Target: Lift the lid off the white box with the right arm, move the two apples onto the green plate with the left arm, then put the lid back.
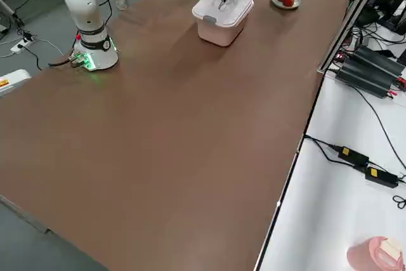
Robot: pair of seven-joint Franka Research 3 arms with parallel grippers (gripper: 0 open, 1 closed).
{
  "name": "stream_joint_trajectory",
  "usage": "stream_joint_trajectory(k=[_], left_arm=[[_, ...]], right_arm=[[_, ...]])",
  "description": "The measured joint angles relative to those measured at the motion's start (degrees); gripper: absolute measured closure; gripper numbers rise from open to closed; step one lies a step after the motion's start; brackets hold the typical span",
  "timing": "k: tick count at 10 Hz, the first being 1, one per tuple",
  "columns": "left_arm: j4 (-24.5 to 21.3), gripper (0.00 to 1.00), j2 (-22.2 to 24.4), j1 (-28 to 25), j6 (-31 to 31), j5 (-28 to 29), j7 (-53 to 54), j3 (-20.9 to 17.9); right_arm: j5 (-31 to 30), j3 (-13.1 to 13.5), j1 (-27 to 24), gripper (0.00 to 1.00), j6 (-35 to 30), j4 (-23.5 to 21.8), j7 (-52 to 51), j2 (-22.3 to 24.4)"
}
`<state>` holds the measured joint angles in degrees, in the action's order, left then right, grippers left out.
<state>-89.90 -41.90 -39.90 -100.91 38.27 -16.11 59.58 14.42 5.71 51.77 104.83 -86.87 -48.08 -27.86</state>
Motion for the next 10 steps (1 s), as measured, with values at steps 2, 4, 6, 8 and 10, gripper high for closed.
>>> stream_joint_trajectory(k=[2, 4, 6, 8, 10], left_arm=[[1.32, 0.01, 10.52, 5.41, 0.15, -14.34, 8.34, -9.44], [1.29, 0.01, 19.86, 12.89, 0.92, -22.38, 10.95, -18.24], [1.23, 0.01, 25.57, 22.21, 1.08, -27.64, 11.63, -28.36], [0.62, 0.01, 29.49, 29.69, 2.89, -30.6, 11.96, -37.23], [-0.91, 0.01, 33.71, 35.78, 3.6, -32.88, 12.9, -44.99]], right_arm=[[-0.31, 0.38, -0.03, 0.93, -0.01, 0.17, 0.22, -0.33], [-1.29, 0.86, -0.2, 0.93, -0.01, 0.34, 0.22, -0.8], [-1.38, 0.81, -0.07, 0.93, 0.0, 0.65, 1.58, -1.42], [-1.38, 0.48, 0.68, 0.93, -0.01, 1.13, 3.69, -1.53], [-1.38, 0.4, 2.0, 0.93, -0.01, 1.35, 5.91, -1.57]])
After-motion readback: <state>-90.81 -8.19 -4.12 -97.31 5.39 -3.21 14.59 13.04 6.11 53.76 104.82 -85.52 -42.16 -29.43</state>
